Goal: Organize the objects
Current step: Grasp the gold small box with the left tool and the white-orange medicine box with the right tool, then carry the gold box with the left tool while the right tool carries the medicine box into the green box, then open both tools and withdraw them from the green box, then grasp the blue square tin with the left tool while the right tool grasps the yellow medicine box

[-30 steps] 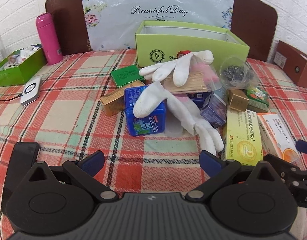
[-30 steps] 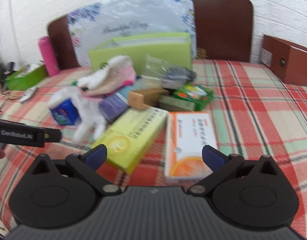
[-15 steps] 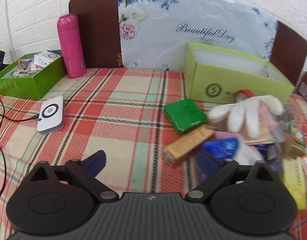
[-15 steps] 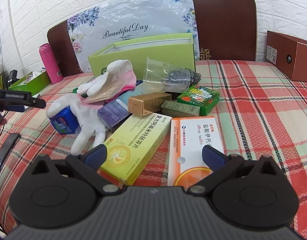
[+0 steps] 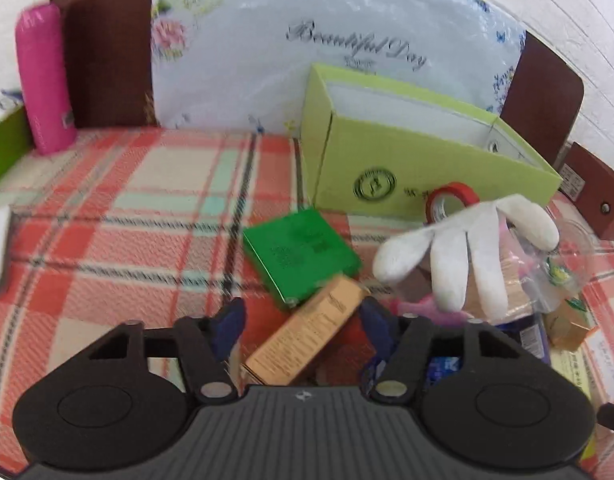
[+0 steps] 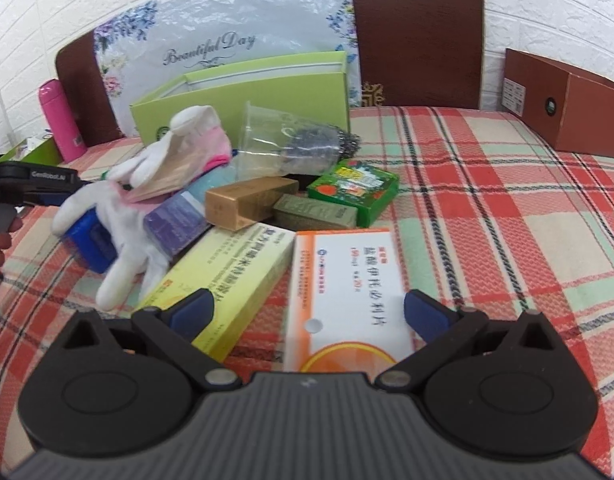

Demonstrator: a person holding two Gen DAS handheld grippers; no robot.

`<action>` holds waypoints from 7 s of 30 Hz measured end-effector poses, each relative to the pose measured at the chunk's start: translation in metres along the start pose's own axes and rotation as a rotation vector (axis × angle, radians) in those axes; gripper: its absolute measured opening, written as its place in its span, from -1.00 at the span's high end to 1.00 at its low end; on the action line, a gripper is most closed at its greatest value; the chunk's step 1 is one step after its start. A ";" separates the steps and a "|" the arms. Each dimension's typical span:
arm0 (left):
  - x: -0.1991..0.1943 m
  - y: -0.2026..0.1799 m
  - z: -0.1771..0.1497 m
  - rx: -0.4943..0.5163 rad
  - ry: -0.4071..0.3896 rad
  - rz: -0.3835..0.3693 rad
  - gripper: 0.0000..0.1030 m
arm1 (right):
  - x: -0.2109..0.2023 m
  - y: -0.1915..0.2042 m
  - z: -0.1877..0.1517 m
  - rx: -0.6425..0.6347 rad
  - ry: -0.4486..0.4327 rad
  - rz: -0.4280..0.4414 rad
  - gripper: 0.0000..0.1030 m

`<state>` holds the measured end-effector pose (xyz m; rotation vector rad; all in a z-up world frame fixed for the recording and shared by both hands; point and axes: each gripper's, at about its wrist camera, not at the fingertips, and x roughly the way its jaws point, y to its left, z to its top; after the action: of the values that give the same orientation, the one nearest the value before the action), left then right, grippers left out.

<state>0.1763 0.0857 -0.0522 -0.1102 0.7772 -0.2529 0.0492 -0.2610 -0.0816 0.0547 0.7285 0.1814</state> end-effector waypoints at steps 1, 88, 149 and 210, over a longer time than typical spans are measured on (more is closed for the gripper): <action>-0.002 0.002 -0.002 -0.021 -0.003 -0.028 -0.15 | 0.001 -0.003 0.000 0.007 0.010 -0.007 -1.00; 0.010 -0.089 0.161 0.050 -0.194 0.000 0.52 | 0.141 0.054 0.231 -0.161 -0.068 0.117 -0.29; -0.083 -0.126 -0.051 0.010 -0.057 0.224 -0.90 | -0.012 0.017 0.014 -0.051 -0.077 -0.011 -1.00; -0.080 -0.078 -0.086 -0.016 0.018 0.041 -0.51 | 0.002 0.024 -0.012 -0.155 0.079 0.089 -0.39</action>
<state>0.0469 0.0312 -0.0439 -0.1072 0.7986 -0.2092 0.0396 -0.2375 -0.0889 -0.0682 0.7889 0.3265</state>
